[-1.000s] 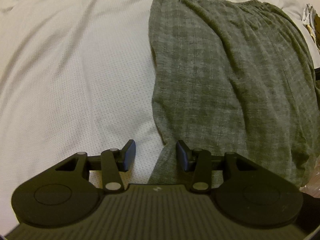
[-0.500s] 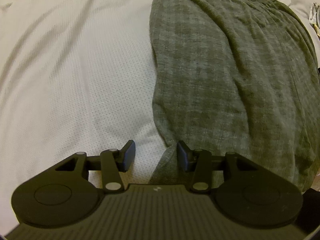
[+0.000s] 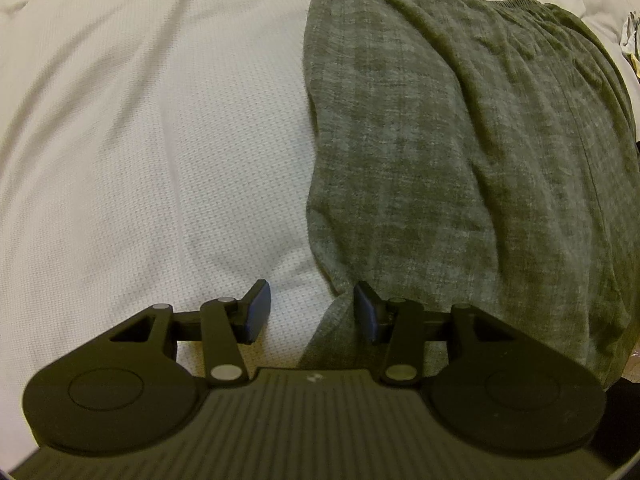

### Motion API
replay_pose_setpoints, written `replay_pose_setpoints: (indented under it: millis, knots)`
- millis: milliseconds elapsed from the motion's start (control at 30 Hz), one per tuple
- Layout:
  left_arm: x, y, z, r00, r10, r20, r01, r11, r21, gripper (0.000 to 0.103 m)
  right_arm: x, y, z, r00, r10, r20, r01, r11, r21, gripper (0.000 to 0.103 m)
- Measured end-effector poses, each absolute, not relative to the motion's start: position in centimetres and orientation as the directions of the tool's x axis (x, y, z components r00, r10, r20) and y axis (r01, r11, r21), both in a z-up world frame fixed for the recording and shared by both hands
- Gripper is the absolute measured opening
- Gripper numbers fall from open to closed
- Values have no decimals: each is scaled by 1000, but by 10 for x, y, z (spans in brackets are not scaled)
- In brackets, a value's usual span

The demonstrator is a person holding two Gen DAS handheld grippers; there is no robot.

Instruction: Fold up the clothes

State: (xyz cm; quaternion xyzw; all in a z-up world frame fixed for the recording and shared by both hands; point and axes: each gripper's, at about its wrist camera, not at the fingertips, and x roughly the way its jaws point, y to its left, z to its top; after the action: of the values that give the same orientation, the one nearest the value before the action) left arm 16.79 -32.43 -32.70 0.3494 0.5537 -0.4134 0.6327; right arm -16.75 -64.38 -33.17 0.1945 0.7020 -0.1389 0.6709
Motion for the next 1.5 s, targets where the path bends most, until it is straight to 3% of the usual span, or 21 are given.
replay_pose_setpoints:
  millis: [267,767,800,867,900,967,1000,1033,1367,1433,1500]
  knots:
    - [171,-312,-316,46,-144,-988,912,410,-18,40,-171,-651,-327,7,86,-996,465,882,79,51]
    - [158,-257,-294,-89,-280,-956,932,314,-179,41,-297,-586,-307,333,47,-942,717,636,286,57]
    - [157,-259,-294,-93,-283,-955,936,301,-181,39,-307,-585,-307,345,38,-938,743,599,298,57]
    - [151,-279,-304,-100,-287,-953,944,277,-182,16,-314,-583,-307,374,7,-928,789,524,322,57]
    - [152,-276,-302,-105,-287,-952,947,264,-184,9,-316,-581,-309,382,-7,-924,805,494,329,54]
    - [154,-271,-300,-113,-288,-951,953,240,-186,2,-319,-580,-311,381,-27,-924,833,444,330,29]
    - [155,-269,-300,-115,-289,-950,956,228,-185,2,-320,-579,-313,370,-31,-929,846,424,323,3]
    - [155,-269,-299,-112,-288,-951,961,214,-178,1,-322,-581,-310,353,-44,-935,851,430,301,2]
    - [154,-287,-293,-66,-283,-957,961,240,-137,1,-327,-589,-286,178,-181,-967,860,507,63,3]
    - [148,-299,-296,-59,-276,-959,961,246,-130,1,-319,-585,-282,142,-230,-963,846,534,-3,35]
    - [150,-298,-289,-68,-275,-959,957,253,-141,2,-310,-581,-279,107,-278,-954,828,557,-69,41]
